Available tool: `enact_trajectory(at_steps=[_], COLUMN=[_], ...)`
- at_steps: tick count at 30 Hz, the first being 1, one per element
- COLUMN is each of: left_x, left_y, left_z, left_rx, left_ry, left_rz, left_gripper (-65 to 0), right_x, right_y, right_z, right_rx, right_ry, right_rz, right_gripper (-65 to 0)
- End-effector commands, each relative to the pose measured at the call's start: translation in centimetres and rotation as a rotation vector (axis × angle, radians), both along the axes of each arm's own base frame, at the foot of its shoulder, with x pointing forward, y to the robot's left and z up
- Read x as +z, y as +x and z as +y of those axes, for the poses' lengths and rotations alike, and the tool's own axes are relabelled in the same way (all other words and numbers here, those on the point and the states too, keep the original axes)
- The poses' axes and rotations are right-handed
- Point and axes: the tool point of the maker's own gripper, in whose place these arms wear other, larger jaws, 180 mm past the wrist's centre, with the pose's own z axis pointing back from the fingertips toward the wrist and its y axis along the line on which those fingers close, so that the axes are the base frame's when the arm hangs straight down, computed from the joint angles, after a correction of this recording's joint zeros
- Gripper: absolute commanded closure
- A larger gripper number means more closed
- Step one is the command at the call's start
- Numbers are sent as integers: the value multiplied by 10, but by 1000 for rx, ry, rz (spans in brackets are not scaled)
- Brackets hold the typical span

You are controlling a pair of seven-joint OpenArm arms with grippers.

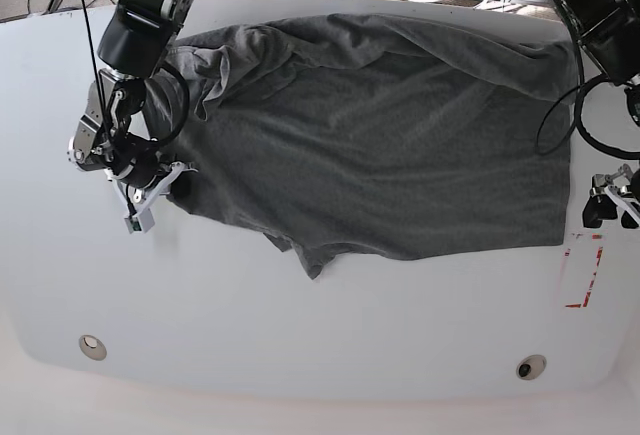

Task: Fold the T-shirt properly
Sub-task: 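Grasp the shirt side edges with both grippers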

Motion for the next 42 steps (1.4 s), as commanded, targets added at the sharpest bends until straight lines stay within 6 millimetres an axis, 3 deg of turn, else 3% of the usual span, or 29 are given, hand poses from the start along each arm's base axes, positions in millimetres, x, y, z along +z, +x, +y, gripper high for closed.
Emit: enact_trajectory(at_steps=[1,10,25,37,42], left_x=[9,-26,-63,-96,-106], left_y=[10,23,30,26,30], left_z=[8,-5,-3,-24,-48], left_rx=[15,16,98,63,37], left_ry=[-30,-144,-244,-261,-298], left_rz=[-65,-25,19,89,108], left_gripper=[-471,-474,-474,-474,-474], right_x=[19,18,18,18,18], right_y=[16,15,15,15,15], right_z=[-6,-7,-5,-4,-4], right_rx=[-8,-8,-7,-7,-7], right_ry=[-5,-7,-2,-2,-2], right_rz=[-65,-63,-63,-64,-64], right_gripper=[-5,-5,-6,-6,-6])
